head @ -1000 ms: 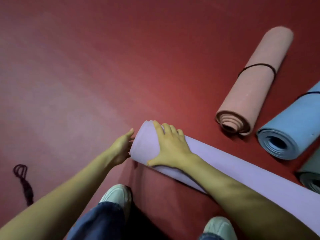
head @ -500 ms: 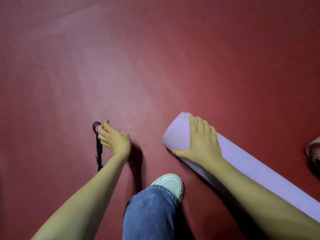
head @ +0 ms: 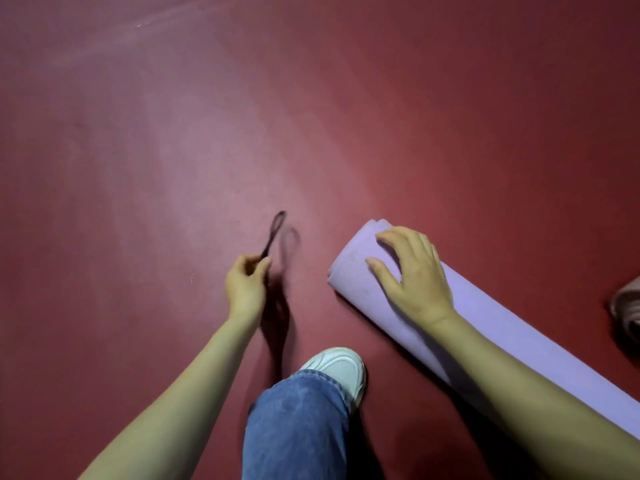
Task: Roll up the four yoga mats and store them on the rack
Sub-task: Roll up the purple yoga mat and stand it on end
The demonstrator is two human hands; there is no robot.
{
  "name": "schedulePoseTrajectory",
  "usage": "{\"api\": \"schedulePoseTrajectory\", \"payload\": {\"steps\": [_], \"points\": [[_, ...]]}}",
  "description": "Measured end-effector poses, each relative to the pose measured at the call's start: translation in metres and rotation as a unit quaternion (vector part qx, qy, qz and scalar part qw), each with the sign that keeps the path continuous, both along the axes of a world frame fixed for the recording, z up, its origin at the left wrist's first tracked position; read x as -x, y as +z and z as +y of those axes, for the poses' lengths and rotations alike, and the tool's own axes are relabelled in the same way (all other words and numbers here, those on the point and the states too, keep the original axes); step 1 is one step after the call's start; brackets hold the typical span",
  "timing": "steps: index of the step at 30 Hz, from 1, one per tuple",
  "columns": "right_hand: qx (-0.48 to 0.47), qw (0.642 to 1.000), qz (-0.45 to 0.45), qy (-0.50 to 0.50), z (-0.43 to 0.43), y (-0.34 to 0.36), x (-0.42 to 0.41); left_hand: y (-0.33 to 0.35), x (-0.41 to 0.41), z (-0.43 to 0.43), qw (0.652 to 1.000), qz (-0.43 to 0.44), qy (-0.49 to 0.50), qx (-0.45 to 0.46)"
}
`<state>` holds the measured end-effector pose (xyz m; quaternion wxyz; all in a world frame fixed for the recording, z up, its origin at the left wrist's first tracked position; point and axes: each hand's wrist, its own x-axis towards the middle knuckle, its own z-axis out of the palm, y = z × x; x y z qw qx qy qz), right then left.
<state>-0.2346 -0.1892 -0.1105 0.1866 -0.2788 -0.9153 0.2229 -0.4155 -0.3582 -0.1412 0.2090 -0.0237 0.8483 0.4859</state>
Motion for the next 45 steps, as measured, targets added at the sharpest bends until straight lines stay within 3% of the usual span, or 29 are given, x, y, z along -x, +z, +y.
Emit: {"api": "schedulePoseTrajectory", "payload": {"steps": [3,5,13,16,19,22,23,28,32,35,39,45], "points": [[0.028,0.999,0.039,-0.020,0.002,0.000,0.000,0.039,-0.033,0.043,0.969,-0.162,-0.076,-0.172],[0.052,0.997,0.046,-0.025,0.002,0.002,0.000,0.054,-0.047,0.059,0.944,-0.221,-0.151,-0.193],[0.059,0.996,0.045,-0.040,0.008,-0.001,0.002,0.069,-0.054,0.068,0.929,-0.176,-0.284,-0.159],[0.082,0.994,0.050,-0.047,0.010,-0.002,0.002,0.070,-0.058,0.072,0.939,-0.175,-0.245,-0.168],[0.138,0.982,0.080,-0.099,0.015,0.000,0.001,0.065,-0.048,0.073,0.948,-0.224,-0.100,-0.203],[0.141,0.980,0.064,-0.122,0.020,0.001,0.002,0.046,-0.020,0.066,0.903,-0.315,0.133,-0.261],[0.127,0.985,0.036,-0.113,0.021,0.001,0.002,0.038,-0.013,0.061,0.891,-0.325,0.166,-0.271],[0.134,0.989,-0.020,-0.056,0.026,0.004,0.001,0.019,-0.021,0.058,0.938,-0.248,0.093,-0.223],[0.153,0.969,-0.193,0.001,0.031,0.016,0.001,0.002,-0.003,0.052,0.905,-0.217,0.249,-0.270],[0.149,0.939,-0.308,0.006,0.030,0.023,0.005,-0.006,0.004,0.038,0.921,-0.175,0.280,-0.205],[0.145,0.911,-0.387,0.001,0.020,0.029,-0.001,-0.017,-0.001,0.031,0.952,-0.165,0.231,-0.112],[0.105,0.926,-0.362,-0.007,0.014,0.031,-0.005,-0.023,-0.021,0.043,0.982,-0.165,0.067,-0.057]]}}
